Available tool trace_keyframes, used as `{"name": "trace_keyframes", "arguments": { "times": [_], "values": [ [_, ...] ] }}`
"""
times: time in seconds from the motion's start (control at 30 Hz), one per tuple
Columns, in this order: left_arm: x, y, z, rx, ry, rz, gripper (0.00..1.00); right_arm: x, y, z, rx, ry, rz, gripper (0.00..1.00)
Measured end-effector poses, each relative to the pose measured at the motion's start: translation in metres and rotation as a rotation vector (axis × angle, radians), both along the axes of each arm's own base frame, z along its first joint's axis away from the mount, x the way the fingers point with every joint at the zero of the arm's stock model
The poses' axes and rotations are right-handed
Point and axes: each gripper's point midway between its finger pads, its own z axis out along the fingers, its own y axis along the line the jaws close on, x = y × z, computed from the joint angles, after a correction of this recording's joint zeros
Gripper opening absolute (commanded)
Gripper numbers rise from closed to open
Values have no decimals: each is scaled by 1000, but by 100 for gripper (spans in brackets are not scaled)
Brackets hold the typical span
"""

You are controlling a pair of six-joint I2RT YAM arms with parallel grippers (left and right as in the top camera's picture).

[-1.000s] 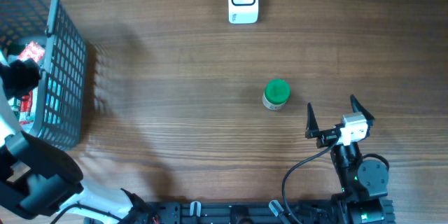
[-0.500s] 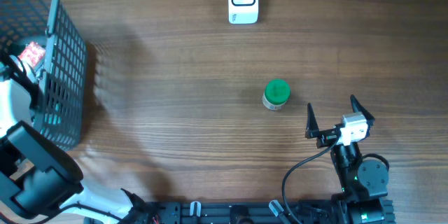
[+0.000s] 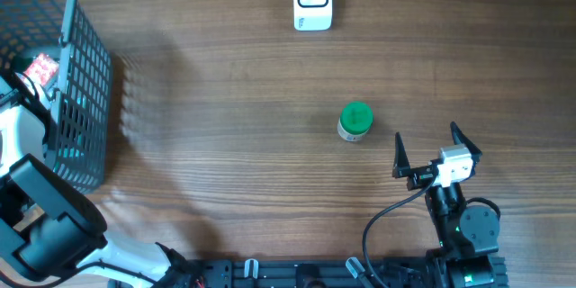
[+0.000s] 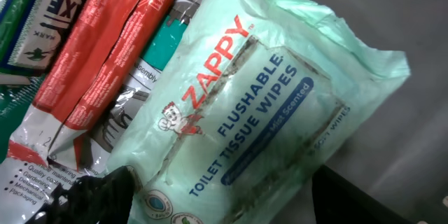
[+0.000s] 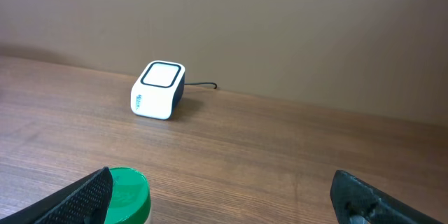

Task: Scan the item barcode
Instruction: 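Reach into the basket and grasp the green tissue wipes pack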

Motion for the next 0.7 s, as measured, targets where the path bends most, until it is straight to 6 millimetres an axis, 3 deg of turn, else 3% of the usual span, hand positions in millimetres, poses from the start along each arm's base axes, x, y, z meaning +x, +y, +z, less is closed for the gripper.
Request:
{"name": "trace_keyframes", "arguments": {
  "times": [0.07, 0.13, 0.2, 0.43, 0.53, 0.6, 0.7],
  "values": [
    [0, 0, -3, -5, 7, 0, 78, 0, 0, 0, 0, 0, 0, 100],
    [-1, 0, -9, -13, 17, 0, 91, 0, 0, 0, 0, 0, 0, 100],
    [-1, 0, -12, -17, 20, 2, 91, 0, 0, 0, 0, 0, 0, 100],
    [1, 1, -13, -13, 17, -3, 57, 0, 0, 0, 0, 0, 0, 100],
    [0, 0, -10, -24, 29, 0, 55, 0, 0, 0, 0, 0, 0, 100],
    [2, 1, -2, -25, 32, -4, 49, 0, 0, 0, 0, 0, 0, 100],
    [15, 11, 25, 5, -8, 0, 29, 0, 0, 0, 0, 0, 0, 100]
  ]
}}
